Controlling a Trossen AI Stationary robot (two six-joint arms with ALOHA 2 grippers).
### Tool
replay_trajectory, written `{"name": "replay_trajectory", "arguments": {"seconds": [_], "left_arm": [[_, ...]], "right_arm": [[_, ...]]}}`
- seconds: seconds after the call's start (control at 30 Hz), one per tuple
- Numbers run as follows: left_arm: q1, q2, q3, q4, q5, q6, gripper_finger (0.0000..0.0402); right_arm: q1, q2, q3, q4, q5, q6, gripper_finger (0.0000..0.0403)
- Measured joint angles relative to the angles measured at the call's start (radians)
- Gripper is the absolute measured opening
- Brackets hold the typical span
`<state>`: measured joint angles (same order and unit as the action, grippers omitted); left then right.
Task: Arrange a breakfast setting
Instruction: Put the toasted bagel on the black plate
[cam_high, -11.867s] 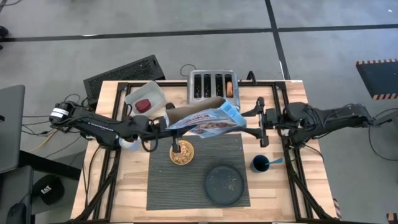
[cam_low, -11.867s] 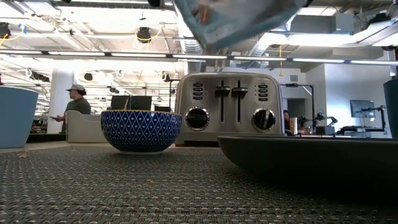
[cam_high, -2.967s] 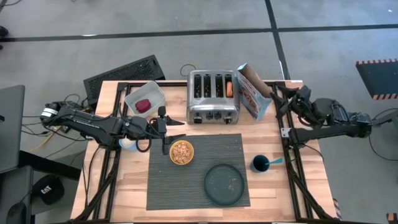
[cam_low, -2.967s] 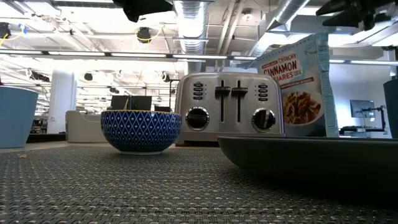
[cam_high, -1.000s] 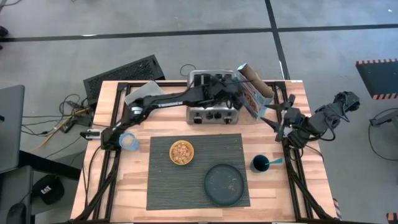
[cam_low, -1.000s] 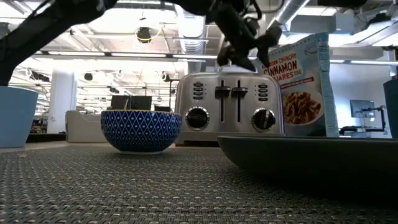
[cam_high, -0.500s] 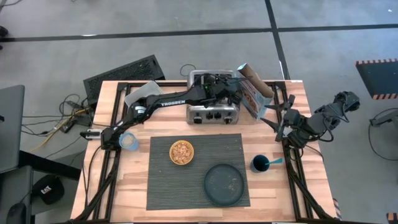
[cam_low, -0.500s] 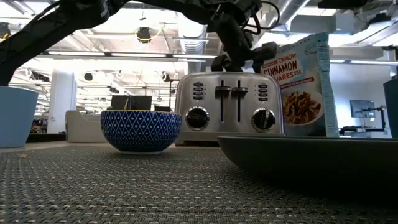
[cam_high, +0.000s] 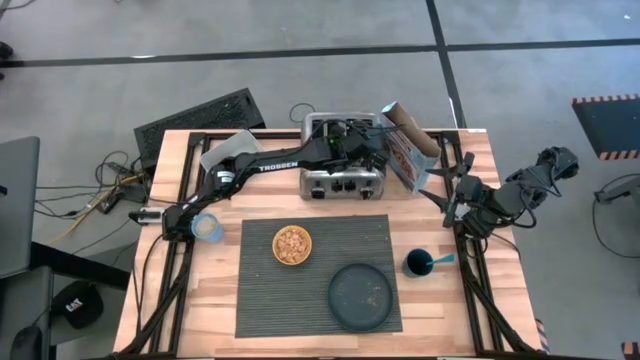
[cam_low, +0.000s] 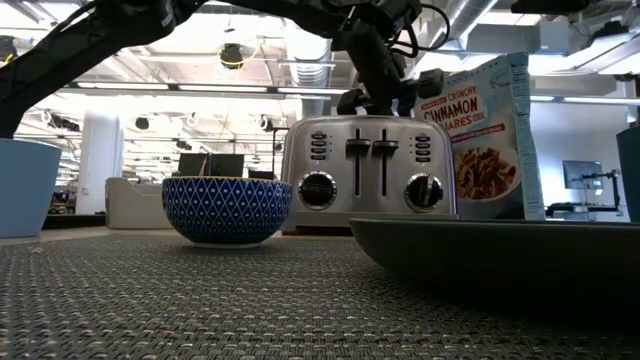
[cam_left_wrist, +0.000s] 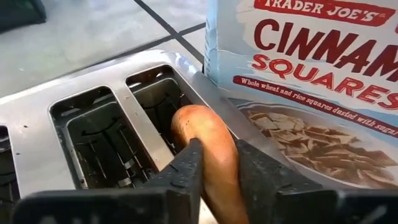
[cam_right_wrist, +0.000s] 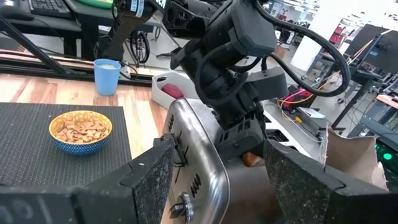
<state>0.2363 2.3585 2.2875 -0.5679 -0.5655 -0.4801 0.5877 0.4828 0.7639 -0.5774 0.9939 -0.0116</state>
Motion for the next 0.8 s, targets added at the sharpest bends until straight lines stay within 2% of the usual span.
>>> {"name": "replay_trajectory", "arguments": {"seconds": [0.17, 0.43, 0.8], "left_arm": [[-0.002, 0.0, -0.001, 0.004, -0.03, 0.017, 0.0042], [-0.007, 0.001, 0.069, -0.004, -0.049, 0.074, 0.0041], [-0.023, -0.114, 0.068, -0.026, -0.049, 0.156, 0.0041]], "right_arm": [[0.0, 0.0, 0.0, -0.017, 0.0, 0.003, 0.0276], [0.0, 0.0, 0.0, -0.021, 0.0, 0.004, 0.0276], [0.001, 0.0, 0.0, -0.013, 0.0, 0.001, 0.0276]]}}
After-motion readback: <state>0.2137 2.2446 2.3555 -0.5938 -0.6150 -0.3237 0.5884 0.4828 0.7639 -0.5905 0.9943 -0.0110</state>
